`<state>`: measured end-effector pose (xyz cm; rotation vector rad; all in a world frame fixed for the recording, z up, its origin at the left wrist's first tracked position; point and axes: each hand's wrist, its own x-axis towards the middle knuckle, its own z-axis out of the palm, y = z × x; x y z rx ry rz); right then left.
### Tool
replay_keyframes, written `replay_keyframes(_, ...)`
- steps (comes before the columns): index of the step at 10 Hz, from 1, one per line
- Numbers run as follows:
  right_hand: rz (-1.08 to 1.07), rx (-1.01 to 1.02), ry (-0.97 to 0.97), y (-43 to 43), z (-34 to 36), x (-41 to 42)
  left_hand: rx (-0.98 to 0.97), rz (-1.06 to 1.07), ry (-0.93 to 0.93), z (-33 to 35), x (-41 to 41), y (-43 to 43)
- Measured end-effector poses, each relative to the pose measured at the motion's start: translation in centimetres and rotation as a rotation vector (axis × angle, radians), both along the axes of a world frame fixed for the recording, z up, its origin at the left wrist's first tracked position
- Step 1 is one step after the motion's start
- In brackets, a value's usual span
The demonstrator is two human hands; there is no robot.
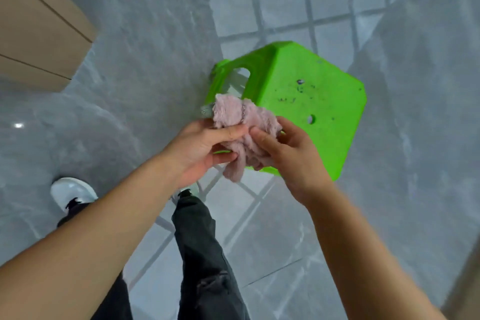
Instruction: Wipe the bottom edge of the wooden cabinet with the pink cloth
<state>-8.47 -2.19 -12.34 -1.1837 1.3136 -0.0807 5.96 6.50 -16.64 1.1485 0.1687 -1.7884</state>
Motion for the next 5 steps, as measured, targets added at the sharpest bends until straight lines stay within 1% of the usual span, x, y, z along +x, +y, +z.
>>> replay_keyframes(1,-0.123,-0.165,0.202,-1.0,-1.9,-5.1,0.051,-0.018,-0.047,-0.7,-5.3,-3.2)
replay_keyframes(2,-0.102,-0.318,0.376,-1.8,-5.1,-7.3,0.168,-0.023,-0.133,-2.2,-9.2,-5.2)
replay_keyframes(3,0.018,-0.484,0.449,-2.3,-7.6,-7.5,0.271,0.041,-0.252,-3.5,-11.0,-6.3)
replay_keyframes(4,0.173,-0.478,0.498,-3.5,-6.8,-6.6,0.318,0.008,-0.371,-2.2,-10.8,-6.9)
replay_keyframes(5,0.281,-0.383,0.585,-4.1,-3.3,-6.8,0.399,-0.042,-0.474,1.4,-9.0,-5.6)
